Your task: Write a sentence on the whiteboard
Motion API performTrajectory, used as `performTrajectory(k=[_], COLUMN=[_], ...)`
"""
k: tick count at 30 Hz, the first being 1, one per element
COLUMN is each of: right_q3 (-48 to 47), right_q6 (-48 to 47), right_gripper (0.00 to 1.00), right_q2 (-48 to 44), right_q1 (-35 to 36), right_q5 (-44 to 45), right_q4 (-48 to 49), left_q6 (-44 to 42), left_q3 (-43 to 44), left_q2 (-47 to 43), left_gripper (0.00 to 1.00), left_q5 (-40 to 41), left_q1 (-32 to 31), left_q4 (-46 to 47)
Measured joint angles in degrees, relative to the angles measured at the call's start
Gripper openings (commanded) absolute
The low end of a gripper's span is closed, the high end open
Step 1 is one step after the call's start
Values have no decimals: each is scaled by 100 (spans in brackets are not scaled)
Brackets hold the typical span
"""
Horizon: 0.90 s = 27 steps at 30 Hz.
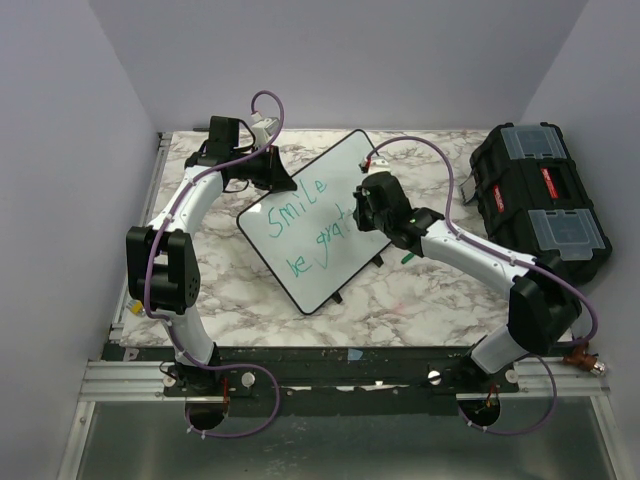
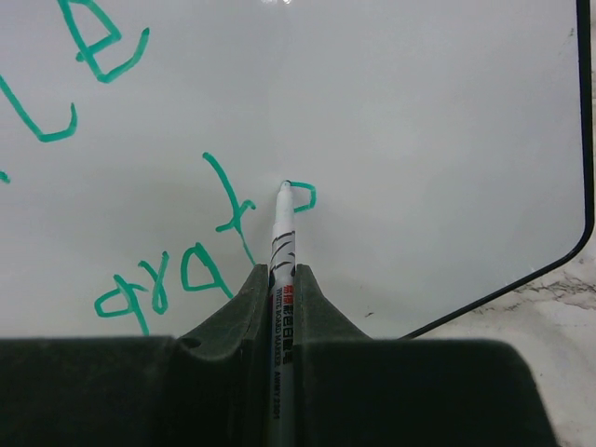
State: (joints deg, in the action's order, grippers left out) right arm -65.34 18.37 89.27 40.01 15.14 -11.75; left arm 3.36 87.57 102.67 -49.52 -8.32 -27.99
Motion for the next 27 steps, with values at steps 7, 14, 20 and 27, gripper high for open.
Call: performTrajectory(k=[7,14,20,27], right_q3=[26,352,715,960], right_q6=[-2,0,24,129], right_gripper=[1,0,1,1], right_q2=[-9,-192,-411,-553], right_q1=[0,0,0,0], right_q5=[-247,-422,-557,-562], right_q4=[96,232,271,271], left_q6=[37,39,37,37], left_q3=[0,-2,-9,-9], left_q2=[0,0,0,0], left_gripper=[0,0,0,0], left_q5=[4,9,9,9], left_q1=[11,11,11,11], left_q4=[-50,-55,-48,-42])
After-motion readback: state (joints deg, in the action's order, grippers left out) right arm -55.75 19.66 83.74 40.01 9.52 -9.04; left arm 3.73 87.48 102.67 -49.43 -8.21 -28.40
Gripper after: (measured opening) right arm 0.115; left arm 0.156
